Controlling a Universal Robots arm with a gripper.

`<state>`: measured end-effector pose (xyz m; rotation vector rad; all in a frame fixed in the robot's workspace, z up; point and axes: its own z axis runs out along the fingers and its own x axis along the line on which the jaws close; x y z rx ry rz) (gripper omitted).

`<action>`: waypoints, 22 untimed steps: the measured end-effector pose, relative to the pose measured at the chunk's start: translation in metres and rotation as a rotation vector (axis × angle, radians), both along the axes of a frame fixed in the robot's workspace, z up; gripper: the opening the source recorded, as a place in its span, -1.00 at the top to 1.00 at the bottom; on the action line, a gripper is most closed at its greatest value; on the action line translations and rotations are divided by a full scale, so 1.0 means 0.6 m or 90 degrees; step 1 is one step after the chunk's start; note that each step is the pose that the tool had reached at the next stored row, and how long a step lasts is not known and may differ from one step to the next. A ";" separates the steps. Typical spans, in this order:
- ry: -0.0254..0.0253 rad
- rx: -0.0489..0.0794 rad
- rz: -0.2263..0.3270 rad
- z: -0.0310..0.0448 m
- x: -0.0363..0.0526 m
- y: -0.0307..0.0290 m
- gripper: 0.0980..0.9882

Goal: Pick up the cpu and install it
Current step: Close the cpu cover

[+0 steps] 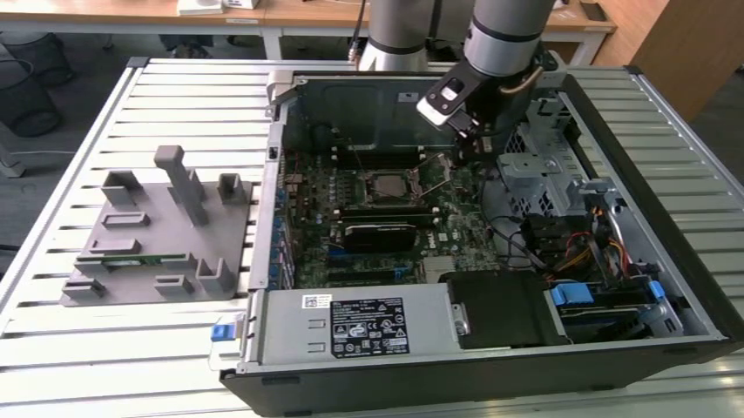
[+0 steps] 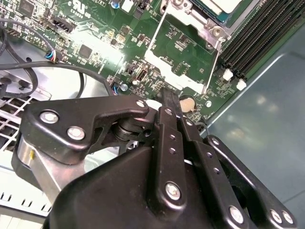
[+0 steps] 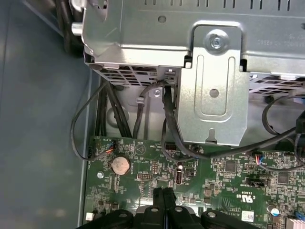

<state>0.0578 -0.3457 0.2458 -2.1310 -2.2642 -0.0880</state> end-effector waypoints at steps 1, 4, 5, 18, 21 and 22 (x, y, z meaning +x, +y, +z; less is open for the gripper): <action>0.0002 0.000 0.000 -0.002 0.000 0.0001 0.96; 0.0007 0.000 0.000 -0.007 0.000 0.0003 0.96; 0.0008 0.000 0.000 -0.008 0.000 0.0006 0.96; 0.0015 0.001 0.000 -0.003 -0.027 0.0007 0.96; 0.0015 0.001 0.000 -0.003 -0.035 0.0007 0.96; 0.0015 0.001 0.000 -0.003 -0.038 0.0007 0.96</action>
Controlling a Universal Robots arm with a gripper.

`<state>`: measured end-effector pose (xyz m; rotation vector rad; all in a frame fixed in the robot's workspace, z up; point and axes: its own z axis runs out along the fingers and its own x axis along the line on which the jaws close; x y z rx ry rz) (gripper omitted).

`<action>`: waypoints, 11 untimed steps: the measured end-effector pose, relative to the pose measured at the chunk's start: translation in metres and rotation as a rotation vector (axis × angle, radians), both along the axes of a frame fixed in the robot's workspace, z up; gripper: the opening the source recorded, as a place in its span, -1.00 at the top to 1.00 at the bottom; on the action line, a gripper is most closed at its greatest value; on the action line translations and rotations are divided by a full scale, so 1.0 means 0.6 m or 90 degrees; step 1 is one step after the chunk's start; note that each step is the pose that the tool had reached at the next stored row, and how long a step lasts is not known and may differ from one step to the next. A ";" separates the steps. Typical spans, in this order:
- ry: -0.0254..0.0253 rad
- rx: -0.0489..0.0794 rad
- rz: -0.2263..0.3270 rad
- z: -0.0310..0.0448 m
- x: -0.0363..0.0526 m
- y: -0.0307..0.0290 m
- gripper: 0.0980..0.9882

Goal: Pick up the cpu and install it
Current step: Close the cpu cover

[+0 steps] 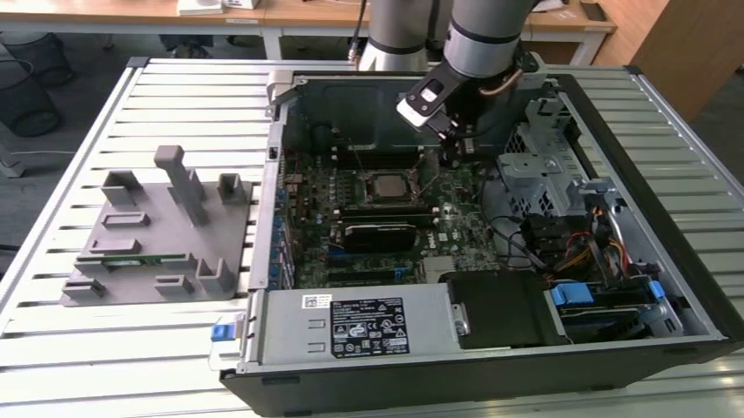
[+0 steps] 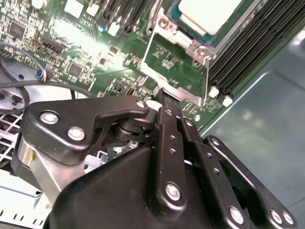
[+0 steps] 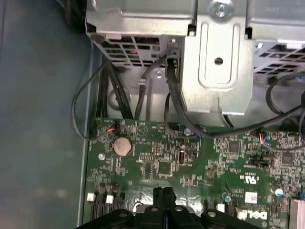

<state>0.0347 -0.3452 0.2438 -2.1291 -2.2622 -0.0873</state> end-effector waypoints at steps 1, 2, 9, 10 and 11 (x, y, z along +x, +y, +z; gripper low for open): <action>0.0000 0.000 0.000 0.000 -0.003 0.0000 0.96; 0.0000 0.000 0.000 -0.001 -0.007 0.0000 0.96; 0.0000 0.000 0.000 -0.004 -0.022 0.0000 0.96; 0.0000 0.000 0.000 -0.004 -0.024 0.0000 0.96; 0.0000 0.000 0.000 -0.005 -0.026 0.0000 0.96</action>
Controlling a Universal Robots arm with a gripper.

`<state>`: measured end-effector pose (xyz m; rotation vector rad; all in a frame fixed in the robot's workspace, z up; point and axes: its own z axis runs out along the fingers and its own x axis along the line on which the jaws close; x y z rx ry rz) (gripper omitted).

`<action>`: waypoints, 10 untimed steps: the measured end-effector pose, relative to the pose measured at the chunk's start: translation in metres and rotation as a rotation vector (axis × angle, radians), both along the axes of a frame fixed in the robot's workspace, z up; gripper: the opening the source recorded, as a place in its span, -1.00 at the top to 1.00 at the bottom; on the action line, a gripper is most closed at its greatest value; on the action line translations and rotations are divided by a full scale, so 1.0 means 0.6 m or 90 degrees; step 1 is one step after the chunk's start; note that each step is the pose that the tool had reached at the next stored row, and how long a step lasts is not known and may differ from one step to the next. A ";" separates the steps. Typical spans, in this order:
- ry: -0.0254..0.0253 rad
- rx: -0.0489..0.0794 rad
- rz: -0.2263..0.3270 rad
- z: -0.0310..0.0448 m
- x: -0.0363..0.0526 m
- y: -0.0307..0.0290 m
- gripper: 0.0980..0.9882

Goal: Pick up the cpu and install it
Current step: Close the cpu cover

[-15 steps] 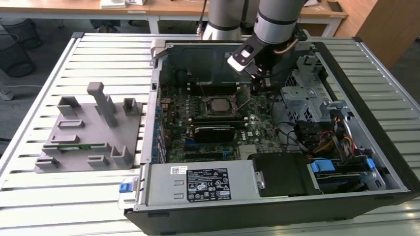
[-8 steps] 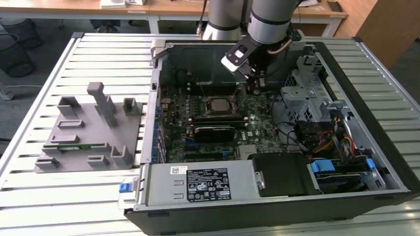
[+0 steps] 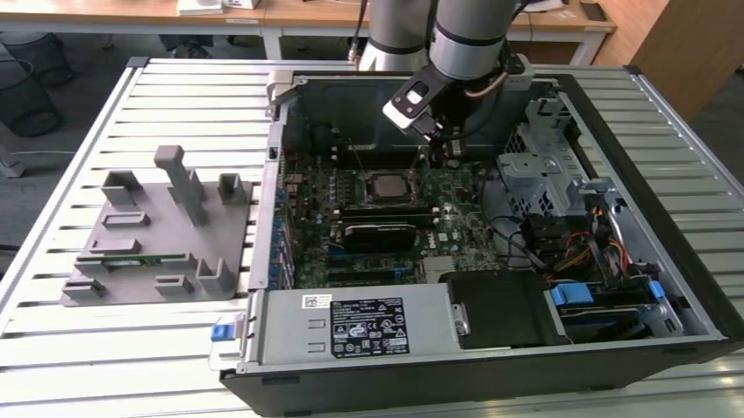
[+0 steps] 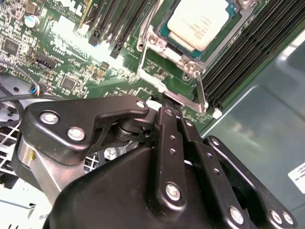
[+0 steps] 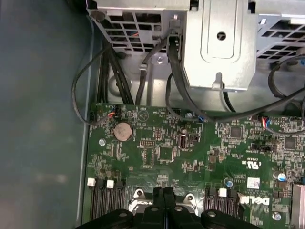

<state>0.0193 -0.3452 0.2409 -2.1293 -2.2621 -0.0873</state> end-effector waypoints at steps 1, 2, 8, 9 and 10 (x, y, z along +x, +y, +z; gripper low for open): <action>0.0000 0.000 0.000 -0.001 -0.001 0.0000 0.96; 0.0000 0.000 0.000 -0.001 -0.003 0.0000 0.96; 0.0001 0.000 0.000 -0.004 -0.014 0.0000 0.96; 0.0000 0.000 0.000 -0.004 -0.017 0.0000 0.96; 0.0001 0.000 0.000 -0.005 -0.019 0.0000 0.96</action>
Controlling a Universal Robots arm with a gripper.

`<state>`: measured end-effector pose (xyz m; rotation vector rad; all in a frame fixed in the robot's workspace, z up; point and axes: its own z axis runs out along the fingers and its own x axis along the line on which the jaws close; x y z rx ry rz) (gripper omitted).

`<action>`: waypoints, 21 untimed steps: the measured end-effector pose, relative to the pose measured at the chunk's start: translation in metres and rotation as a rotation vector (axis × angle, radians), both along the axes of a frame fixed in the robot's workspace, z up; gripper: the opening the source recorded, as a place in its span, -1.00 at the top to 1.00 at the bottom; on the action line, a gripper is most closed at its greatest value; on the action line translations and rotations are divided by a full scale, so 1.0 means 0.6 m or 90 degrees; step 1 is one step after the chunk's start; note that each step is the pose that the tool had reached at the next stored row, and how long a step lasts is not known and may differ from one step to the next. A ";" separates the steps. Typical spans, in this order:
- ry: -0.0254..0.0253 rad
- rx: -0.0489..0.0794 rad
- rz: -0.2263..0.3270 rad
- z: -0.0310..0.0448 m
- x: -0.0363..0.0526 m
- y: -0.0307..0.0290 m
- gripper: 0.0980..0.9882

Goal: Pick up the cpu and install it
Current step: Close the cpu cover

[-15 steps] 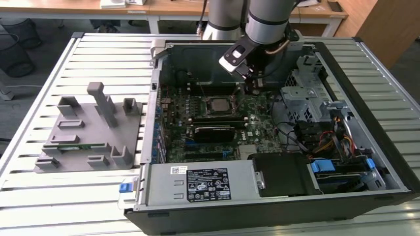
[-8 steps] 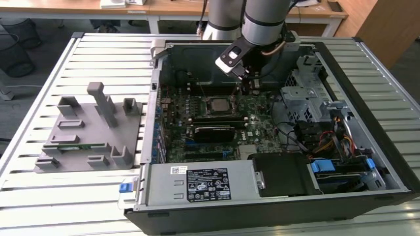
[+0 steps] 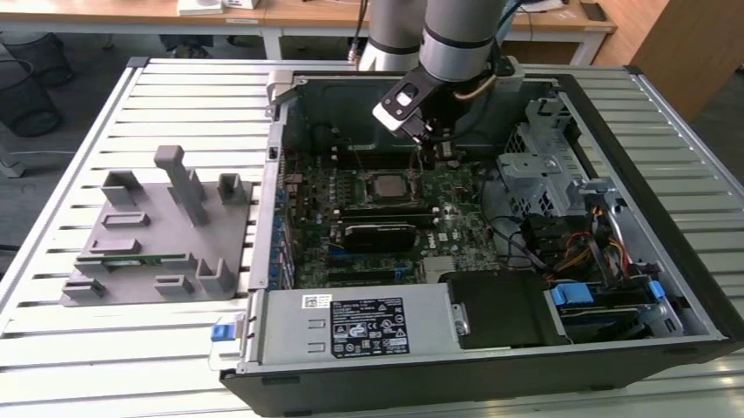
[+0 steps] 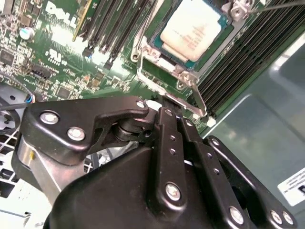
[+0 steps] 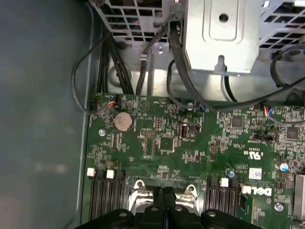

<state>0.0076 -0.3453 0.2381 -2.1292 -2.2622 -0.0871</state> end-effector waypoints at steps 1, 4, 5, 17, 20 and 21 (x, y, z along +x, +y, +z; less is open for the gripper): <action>0.0000 0.000 0.000 0.000 -0.003 0.0000 0.96; 0.0000 0.000 0.000 -0.002 -0.011 0.0000 0.96; 0.0000 0.000 0.000 -0.002 -0.013 0.0000 0.96; -0.0001 0.000 0.000 -0.008 -0.067 0.0001 0.96; 0.0000 0.000 0.000 -0.009 -0.079 0.0000 0.96; -0.0001 0.000 0.000 -0.009 -0.081 0.0001 0.96</action>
